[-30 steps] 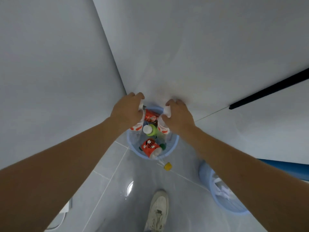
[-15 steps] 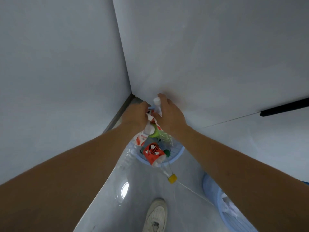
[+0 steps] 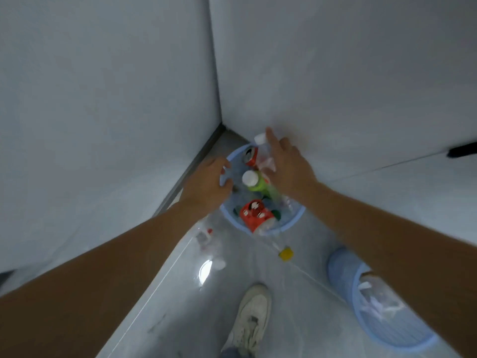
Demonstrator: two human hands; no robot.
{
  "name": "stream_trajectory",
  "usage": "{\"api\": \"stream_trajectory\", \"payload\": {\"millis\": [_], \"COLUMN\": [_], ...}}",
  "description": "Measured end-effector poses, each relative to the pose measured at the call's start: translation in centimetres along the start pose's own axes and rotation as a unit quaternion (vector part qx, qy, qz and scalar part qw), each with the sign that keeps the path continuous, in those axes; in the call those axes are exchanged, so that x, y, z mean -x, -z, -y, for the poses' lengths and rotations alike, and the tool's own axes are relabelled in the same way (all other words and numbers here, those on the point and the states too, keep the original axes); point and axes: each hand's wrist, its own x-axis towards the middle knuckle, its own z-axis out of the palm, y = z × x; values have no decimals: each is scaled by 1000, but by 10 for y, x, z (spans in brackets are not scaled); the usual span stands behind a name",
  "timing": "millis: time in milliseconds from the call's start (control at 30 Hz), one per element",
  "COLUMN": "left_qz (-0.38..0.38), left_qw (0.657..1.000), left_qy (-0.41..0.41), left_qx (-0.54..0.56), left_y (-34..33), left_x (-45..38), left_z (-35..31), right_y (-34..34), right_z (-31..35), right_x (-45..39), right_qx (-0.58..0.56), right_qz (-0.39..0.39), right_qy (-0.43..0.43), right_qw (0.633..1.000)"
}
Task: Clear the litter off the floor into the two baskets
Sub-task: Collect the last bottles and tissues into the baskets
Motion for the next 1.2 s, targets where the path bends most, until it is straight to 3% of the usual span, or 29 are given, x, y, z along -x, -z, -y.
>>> {"api": "stream_trajectory", "payload": {"millis": [133,300,367,467,533,600,700,800,1000,1100,1200], "left_qz": [-16,15,56,123,165,198,222,240,209,191,152], "left_qw": [998,991,988,980,974,968,962,957,961,964,969], "left_qy": [44,123,137,134,133,132,131,120,101,79,28], "left_qx": [-36,-40,-52,-76,-83,-80,-91,-111,-147,-167,-194], "left_y": [17,22,13,-6,-21,-41,-80,-129,-199,-194,-157], "left_x": [69,165,195,230,244,252,254,249,242,238,231], "left_z": [58,121,134,153,166,181,201,217,244,245,222], "right_y": [0,4,-8,-58,-108,-163,-235,-290,-351,-334,-275], "right_z": [1,42,72,115,131,138,137,121,74,74,90], "right_x": [-2,47,92,177,223,251,264,254,217,207,212], "right_qx": [25,-17,-52,-110,-113,-73,-2,60,104,70,20], "right_qz": [-6,-147,-168,-85,36,153,239,250,181,176,177], "right_qy": [-18,-6,25,59,32,4,14,28,109,104,74], "right_qw": [1000,989,984,989,992,986,971,966,972,976,981]}}
